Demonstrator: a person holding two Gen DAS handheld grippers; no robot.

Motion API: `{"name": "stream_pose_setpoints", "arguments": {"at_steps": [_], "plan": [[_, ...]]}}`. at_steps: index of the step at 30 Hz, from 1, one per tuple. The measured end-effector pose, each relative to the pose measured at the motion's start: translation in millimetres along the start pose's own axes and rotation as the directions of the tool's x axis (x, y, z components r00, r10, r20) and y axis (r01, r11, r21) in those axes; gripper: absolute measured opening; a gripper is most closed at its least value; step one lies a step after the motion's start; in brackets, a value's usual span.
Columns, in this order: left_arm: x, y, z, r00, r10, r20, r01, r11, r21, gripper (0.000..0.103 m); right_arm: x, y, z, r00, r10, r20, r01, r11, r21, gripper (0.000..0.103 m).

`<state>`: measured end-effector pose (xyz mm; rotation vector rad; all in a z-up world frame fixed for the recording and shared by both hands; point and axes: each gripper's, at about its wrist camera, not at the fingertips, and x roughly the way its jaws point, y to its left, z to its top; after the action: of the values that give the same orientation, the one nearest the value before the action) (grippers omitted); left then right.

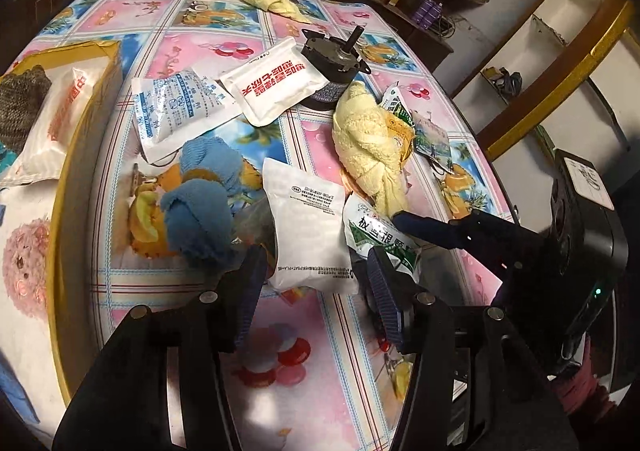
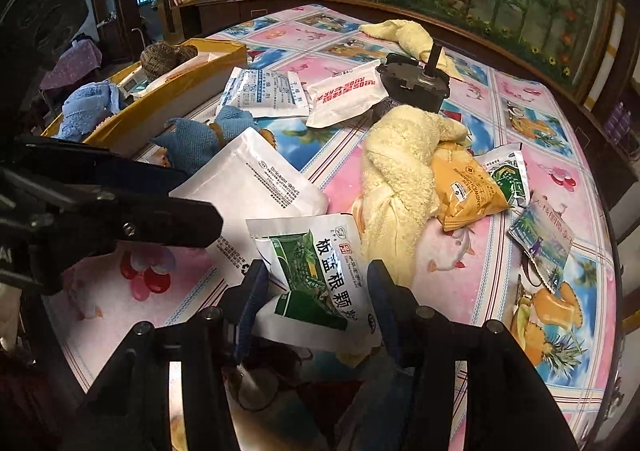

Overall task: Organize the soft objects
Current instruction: 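Grasp the green-white medicine packet with the right tool while the left tool grasps the white pouch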

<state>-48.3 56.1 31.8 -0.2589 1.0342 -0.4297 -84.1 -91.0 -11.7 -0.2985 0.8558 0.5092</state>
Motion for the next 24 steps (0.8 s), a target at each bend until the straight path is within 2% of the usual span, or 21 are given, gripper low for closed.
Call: {"name": "stream_pose_setpoints", "arguments": {"at_steps": [5, 6, 7, 11, 14, 18, 19, 23, 24], "plan": [[12.7, -6.1, 7.9, 1.000, -0.005, -0.006, 0.005, 0.999, 0.034, 0.051, -6.1, -8.1, -7.2, 1.000, 0.013, -0.006, -0.013, 0.999, 0.044, 0.047], [14.9, -8.3, 8.7, 1.000, -0.009, -0.009, 0.009, 0.999, 0.045, 0.049, -7.0, -10.3, -7.7, 1.000, 0.023, -0.002, -0.023, 0.998, 0.060, 0.046], [16.1, -11.6, 8.6, 1.000, -0.011, -0.008, 0.012, 0.998, 0.063, 0.043, -8.9, -15.6, -8.6, 0.999, 0.039, 0.006, -0.039, 0.995, 0.087, 0.046], [16.5, -20.8, 13.4, 1.000, -0.018, 0.006, 0.017, 0.995, 0.096, 0.043, -12.8, -31.3, -11.5, 0.995, 0.103, 0.009, -0.103, 0.982, 0.161, 0.046], [24.2, -20.5, 23.1, 1.000, -0.006, -0.021, 0.007, 0.998, 0.069, 0.043, -14.9, -37.6, -15.5, 0.986, 0.164, 0.011, -0.163, 0.969, 0.186, 0.046], [48.9, -13.3, 32.3, 0.994, -0.040, -0.100, 0.040, 0.999, 0.001, 0.051, -15.3, -43.8, -19.7, 0.977, 0.211, 0.027, -0.212, 0.954, 0.212, 0.047], [49.2, -15.2, 33.8, 0.997, -0.036, -0.072, 0.037, 0.999, 0.009, 0.055, -14.9, -43.9, -20.3, 0.976, 0.215, 0.030, -0.216, 0.953, 0.213, 0.048], [55.6, -29.8, 36.5, 0.996, -0.022, -0.083, 0.025, 0.999, 0.042, 0.057, -13.3, -41.5, -20.1, 0.976, 0.215, 0.024, -0.215, 0.957, 0.195, 0.052], [55.8, -34.4, 35.1, 0.997, -0.016, -0.082, 0.021, 0.998, 0.062, 0.047, -13.3, -40.4, -19.9, 0.977, 0.211, 0.024, -0.212, 0.959, 0.190, 0.052]]}}
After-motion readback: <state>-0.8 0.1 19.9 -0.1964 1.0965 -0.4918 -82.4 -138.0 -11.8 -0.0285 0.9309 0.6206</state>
